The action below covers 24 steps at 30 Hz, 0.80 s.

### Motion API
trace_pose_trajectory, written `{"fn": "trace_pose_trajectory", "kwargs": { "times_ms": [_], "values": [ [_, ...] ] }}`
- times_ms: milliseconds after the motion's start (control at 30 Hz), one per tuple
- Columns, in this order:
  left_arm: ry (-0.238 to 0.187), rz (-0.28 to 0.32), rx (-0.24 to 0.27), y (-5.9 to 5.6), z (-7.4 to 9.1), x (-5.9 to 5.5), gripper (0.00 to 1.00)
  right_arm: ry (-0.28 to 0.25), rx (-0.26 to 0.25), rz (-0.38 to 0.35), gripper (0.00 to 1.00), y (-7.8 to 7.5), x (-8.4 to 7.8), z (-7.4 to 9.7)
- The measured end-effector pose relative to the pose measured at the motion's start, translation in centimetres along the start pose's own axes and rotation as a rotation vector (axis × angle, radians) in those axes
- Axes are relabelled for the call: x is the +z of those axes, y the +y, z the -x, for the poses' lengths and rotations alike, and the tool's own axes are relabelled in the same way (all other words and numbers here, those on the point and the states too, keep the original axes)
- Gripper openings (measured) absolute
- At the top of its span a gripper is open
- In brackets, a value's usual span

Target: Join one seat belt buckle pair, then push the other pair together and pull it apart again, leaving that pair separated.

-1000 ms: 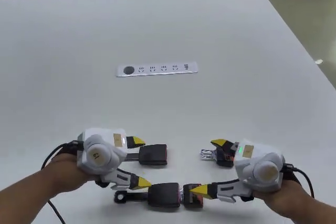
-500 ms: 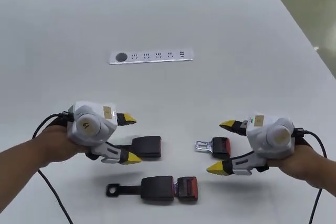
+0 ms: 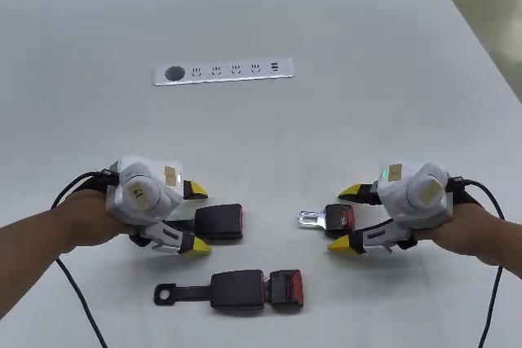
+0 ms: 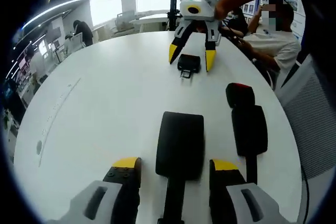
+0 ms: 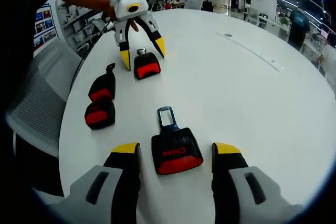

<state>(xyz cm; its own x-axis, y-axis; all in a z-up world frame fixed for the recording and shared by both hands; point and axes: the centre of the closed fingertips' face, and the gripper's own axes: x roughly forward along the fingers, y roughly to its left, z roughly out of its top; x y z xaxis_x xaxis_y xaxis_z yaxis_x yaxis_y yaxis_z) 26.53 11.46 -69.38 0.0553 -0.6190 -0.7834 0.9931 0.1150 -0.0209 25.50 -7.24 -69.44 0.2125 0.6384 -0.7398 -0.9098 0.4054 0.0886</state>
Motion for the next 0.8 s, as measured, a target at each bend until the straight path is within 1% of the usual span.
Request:
{"fn": "trace_pose_trajectory", "kwargs": {
  "times_ms": [67,100,167,233,300,367,433,467,500,567,600,633,700,800],
  "values": [
    [-0.004,-0.003,-0.007,-0.03,-0.01,0.10,0.51,0.007,0.005,0.006,0.49,-0.24,-0.14,-0.11],
    [-0.004,-0.007,-0.012,-0.08,-0.01,0.14,0.51,0.015,0.006,0.025,0.46,-0.34,-0.26,-0.14],
    [-0.002,-0.017,-0.016,-0.03,-0.07,0.22,0.51,0.022,0.013,0.039,0.40,-0.27,-0.42,-0.06],
    [0.000,-0.032,-0.027,-0.27,-0.06,0.39,0.49,0.028,0.014,0.059,0.37,-0.27,-0.53,-0.19],
    [-0.002,-0.048,-0.041,-0.62,-0.06,0.57,0.46,0.031,0.015,0.059,0.36,-0.32,-0.55,-0.25],
    [-0.005,-0.056,-0.047,-0.69,-0.05,0.63,0.41,0.040,0.016,0.064,0.36,-0.33,-0.54,-0.34],
    [0.003,-0.062,-0.037,-0.50,-0.10,0.46,0.35,0.045,0.017,0.072,0.36,-0.24,-0.59,-0.25],
    [0.005,-0.073,-0.019,-0.07,-0.28,0.37,0.34,0.050,0.020,0.076,0.36,-0.19,-0.64,-0.24],
    [0.007,-0.075,-0.029,-0.23,-0.67,0.24,0.34,0.054,0.023,0.082,0.36,-0.23,-0.67,-0.27],
    [0.012,-0.079,-0.034,-0.22,-0.77,0.18,0.34,0.062,0.028,0.082,0.36,-0.18,-0.67,-0.31],
    [0.014,-0.078,-0.035,-0.22,-0.93,0.08,0.34,0.068,0.035,0.097,0.36,-0.02,-0.71,-0.16],
    [0.018,-0.076,-0.038,-0.25,-0.68,0.38,0.33,0.076,0.037,0.096,0.36,0.00,-0.67,-0.18],
    [0.026,-0.085,-0.043,-0.33,-0.78,0.47,0.33,0.089,0.040,0.101,0.35,0.05,-0.62,-0.07],
    [0.042,-0.097,-0.047,-0.26,-0.88,0.35,0.33,0.096,0.040,0.097,0.35,0.08,-0.65,0.03]
  ]
}}
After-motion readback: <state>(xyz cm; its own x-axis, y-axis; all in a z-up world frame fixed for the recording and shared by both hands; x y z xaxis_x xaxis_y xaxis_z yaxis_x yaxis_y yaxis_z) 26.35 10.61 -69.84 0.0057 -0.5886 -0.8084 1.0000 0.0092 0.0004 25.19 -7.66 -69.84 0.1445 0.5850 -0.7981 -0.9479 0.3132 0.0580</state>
